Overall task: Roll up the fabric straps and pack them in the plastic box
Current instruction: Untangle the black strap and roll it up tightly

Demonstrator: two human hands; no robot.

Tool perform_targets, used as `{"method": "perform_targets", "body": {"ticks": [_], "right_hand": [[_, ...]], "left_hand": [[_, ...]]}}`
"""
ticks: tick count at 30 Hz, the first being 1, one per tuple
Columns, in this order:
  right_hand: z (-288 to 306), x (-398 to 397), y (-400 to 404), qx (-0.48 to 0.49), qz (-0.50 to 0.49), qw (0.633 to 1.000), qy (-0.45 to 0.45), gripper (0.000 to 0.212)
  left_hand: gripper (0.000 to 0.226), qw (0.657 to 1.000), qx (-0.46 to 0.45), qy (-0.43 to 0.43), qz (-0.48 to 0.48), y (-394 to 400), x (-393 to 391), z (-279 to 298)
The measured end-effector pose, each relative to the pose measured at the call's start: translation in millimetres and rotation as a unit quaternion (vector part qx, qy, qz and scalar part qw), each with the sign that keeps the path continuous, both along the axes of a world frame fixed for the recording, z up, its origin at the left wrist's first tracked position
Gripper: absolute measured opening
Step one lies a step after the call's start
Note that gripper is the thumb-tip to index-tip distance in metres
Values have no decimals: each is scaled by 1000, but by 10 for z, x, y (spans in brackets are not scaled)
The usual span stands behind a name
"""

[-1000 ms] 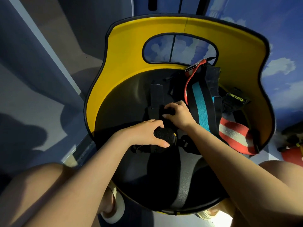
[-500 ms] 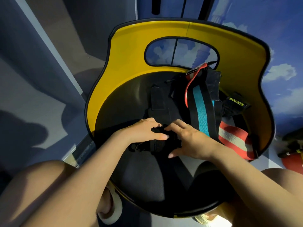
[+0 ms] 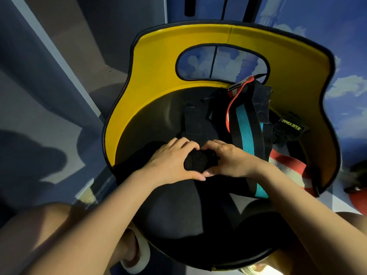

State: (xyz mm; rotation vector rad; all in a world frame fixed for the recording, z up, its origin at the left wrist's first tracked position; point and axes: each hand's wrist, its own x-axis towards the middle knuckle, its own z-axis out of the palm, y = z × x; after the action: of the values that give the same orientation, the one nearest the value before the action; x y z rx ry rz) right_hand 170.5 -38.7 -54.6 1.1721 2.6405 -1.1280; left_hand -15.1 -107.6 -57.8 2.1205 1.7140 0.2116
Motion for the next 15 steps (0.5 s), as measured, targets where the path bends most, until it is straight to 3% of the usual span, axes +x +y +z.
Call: {"method": "perform_targets", "body": {"ticks": [2,5,10,15], "right_hand": [[-13,2,31,-24,-6,1000,-2,61],[-9,-8,50,-57,-16,998,-3,61],[31,4,43,-80,-38,996,6,62],[7,28,-49,-16,-20,999,38,68]], "left_hand": [[87,998,5,60,-31,-23,-8,-32],[84,993,52,97,-42,-55,10,-126],[75,999,15,39,-25,37,-15,-101],[75,1000,-28,2,-9,101,-64,-46]]}}
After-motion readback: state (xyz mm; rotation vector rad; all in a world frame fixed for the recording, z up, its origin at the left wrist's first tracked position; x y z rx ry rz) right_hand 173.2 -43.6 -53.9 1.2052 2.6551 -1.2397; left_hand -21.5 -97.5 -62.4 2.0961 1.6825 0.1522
